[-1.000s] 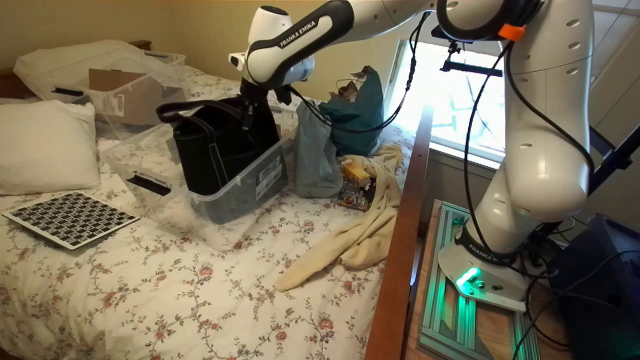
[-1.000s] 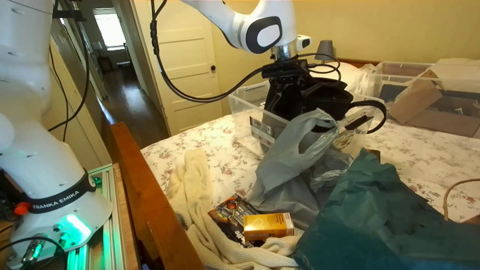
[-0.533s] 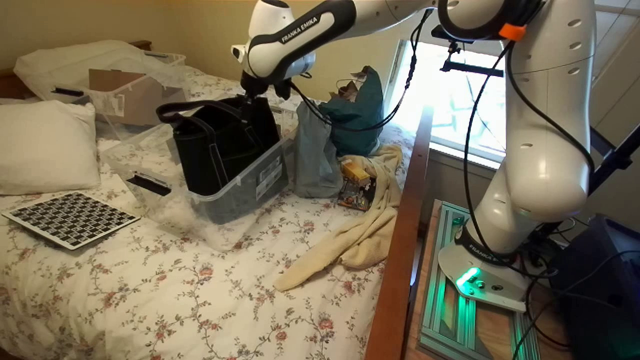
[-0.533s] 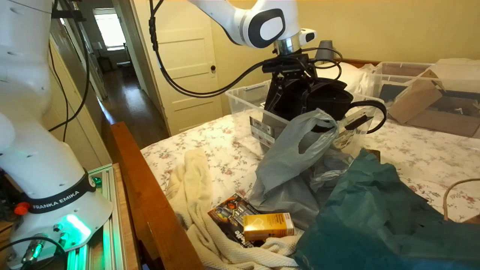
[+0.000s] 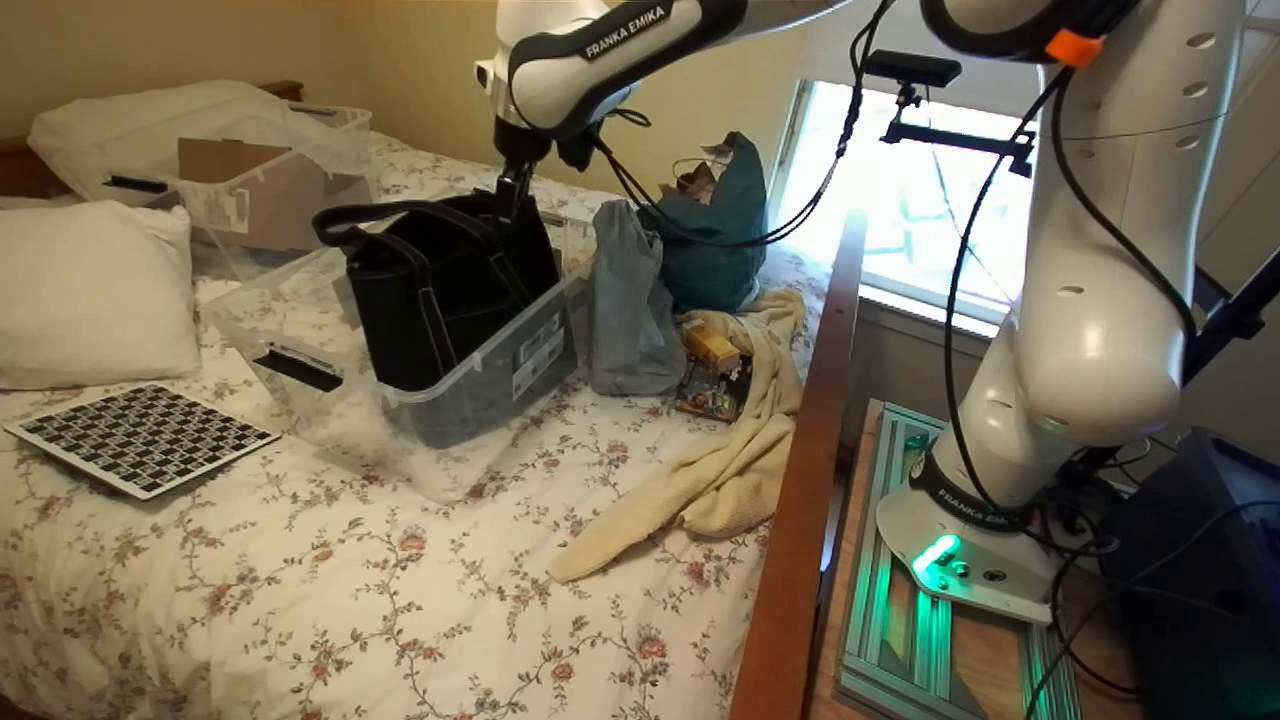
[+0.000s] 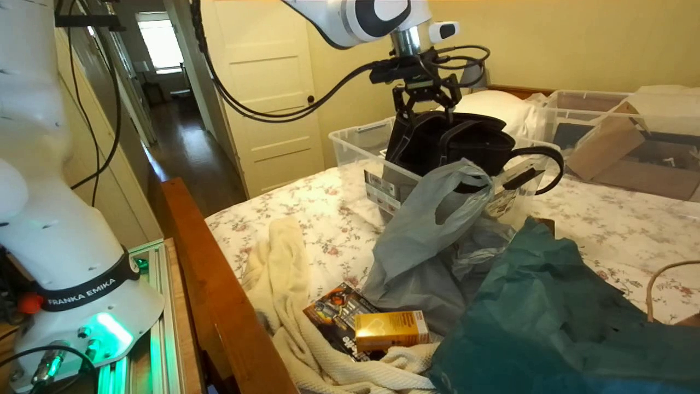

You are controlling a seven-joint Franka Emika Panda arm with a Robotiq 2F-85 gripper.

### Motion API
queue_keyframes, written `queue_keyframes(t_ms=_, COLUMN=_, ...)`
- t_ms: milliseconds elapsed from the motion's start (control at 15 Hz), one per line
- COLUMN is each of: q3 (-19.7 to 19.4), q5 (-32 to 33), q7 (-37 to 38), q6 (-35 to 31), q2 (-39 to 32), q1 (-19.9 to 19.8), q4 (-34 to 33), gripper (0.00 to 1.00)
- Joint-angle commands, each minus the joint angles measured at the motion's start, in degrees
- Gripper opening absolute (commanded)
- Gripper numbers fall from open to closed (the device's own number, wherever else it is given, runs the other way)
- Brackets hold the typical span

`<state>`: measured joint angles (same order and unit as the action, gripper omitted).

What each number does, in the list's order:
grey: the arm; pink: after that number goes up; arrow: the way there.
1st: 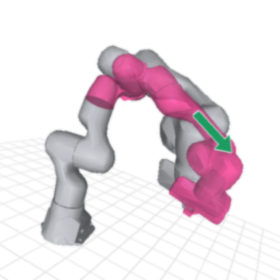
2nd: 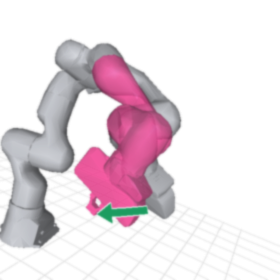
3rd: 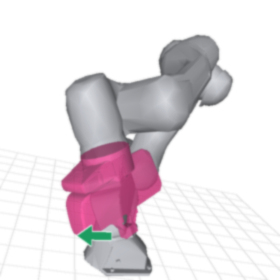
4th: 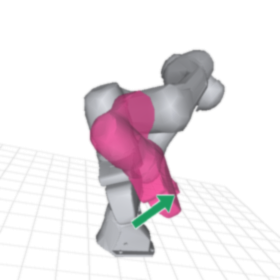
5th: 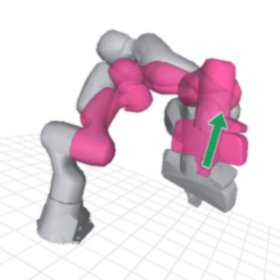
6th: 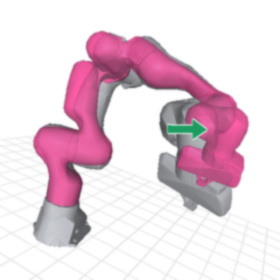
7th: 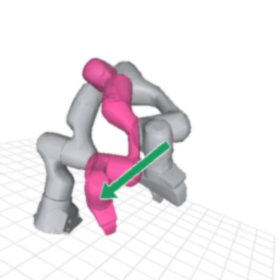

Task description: Put the black tag in the storage box

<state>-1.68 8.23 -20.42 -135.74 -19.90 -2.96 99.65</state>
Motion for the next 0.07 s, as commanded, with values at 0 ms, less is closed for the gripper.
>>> queue_keyframes(t_ms=0, q3=0.58, q5=0.19, q7=0.10, q6=0.53, q2=1.13, q1=-0.35, q4=0.72, gripper=1.00)
